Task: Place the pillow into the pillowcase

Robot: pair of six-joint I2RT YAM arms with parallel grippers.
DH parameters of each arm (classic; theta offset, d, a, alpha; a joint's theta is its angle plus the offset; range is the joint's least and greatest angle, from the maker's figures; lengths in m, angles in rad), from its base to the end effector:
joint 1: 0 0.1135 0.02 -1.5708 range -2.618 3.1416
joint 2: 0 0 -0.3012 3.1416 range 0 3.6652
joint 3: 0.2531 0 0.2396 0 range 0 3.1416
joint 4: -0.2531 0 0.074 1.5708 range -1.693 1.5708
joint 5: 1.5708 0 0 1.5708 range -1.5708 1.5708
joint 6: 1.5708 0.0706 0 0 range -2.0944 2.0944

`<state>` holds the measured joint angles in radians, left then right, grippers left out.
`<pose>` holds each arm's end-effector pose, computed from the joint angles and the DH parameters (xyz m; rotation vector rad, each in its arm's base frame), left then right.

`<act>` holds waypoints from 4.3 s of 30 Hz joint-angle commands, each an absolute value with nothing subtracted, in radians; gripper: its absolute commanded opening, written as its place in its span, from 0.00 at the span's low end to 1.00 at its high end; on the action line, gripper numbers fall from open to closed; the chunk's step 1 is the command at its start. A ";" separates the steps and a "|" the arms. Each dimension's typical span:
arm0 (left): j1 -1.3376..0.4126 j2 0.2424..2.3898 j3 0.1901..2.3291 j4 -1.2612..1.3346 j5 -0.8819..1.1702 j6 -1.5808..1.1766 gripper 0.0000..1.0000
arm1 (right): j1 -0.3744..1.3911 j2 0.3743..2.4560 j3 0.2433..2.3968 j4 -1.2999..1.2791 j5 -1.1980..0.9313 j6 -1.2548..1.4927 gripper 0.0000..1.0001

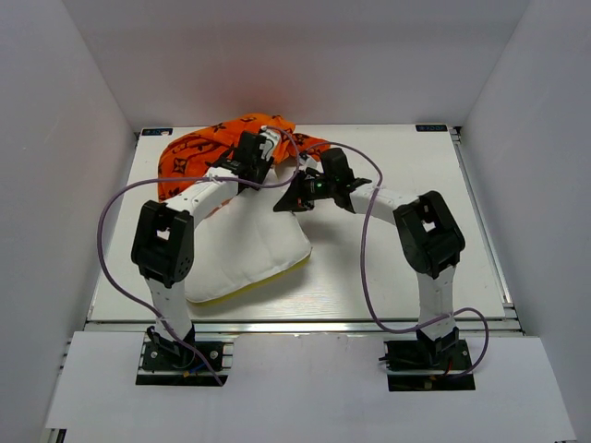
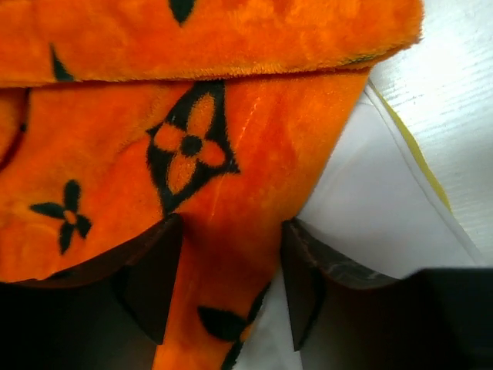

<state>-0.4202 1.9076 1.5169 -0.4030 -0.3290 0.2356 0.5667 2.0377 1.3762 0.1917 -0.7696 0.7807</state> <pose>0.4253 -0.1650 0.2645 0.5991 2.2516 0.2965 0.3842 0.3027 0.2309 -0.3134 2.2795 1.5618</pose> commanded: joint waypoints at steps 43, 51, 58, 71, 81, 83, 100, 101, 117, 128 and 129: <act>-0.640 1.799 2.075 0.334 0.870 -0.940 0.00 | 0.374 1.434 1.603 0.298 -0.370 0.431 0.00; -0.643 1.544 1.685 0.505 0.689 -1.064 0.00 | 0.376 1.489 1.969 -0.092 -0.347 0.163 0.00; -0.643 1.270 1.056 0.558 0.534 -1.164 0.00 | 0.405 1.516 2.020 -0.264 -0.313 0.083 0.00; -0.626 1.212 0.835 0.243 0.468 -1.220 0.00 | 0.787 1.752 1.764 -0.416 -0.045 -0.156 0.00; -0.525 0.899 0.863 -0.337 0.218 -1.088 0.57 | 0.851 1.913 1.882 -0.393 -0.063 -0.132 0.40; -0.525 0.905 0.920 -0.419 0.184 -1.052 0.64 | 0.833 1.878 1.844 -0.388 -0.058 -0.158 0.55; -0.526 1.348 1.356 -0.655 0.207 -0.839 0.72 | 0.425 1.430 1.293 -0.259 -0.149 -0.118 0.82; -0.525 1.392 1.364 -0.661 0.265 -0.835 0.74 | 0.419 1.410 1.276 -0.247 -0.158 -0.109 0.82; -0.607 1.635 1.685 -0.971 0.131 -0.718 0.86 | 0.370 1.362 1.163 -0.192 -0.244 -0.031 0.82; -0.794 2.146 2.190 -1.408 -0.241 -0.552 0.90 | 0.342 1.275 1.063 -0.146 -0.210 -0.018 0.82; -0.814 2.146 2.178 -1.410 -0.250 -0.549 0.90 | 0.336 1.270 1.045 -0.143 -0.210 -0.014 0.82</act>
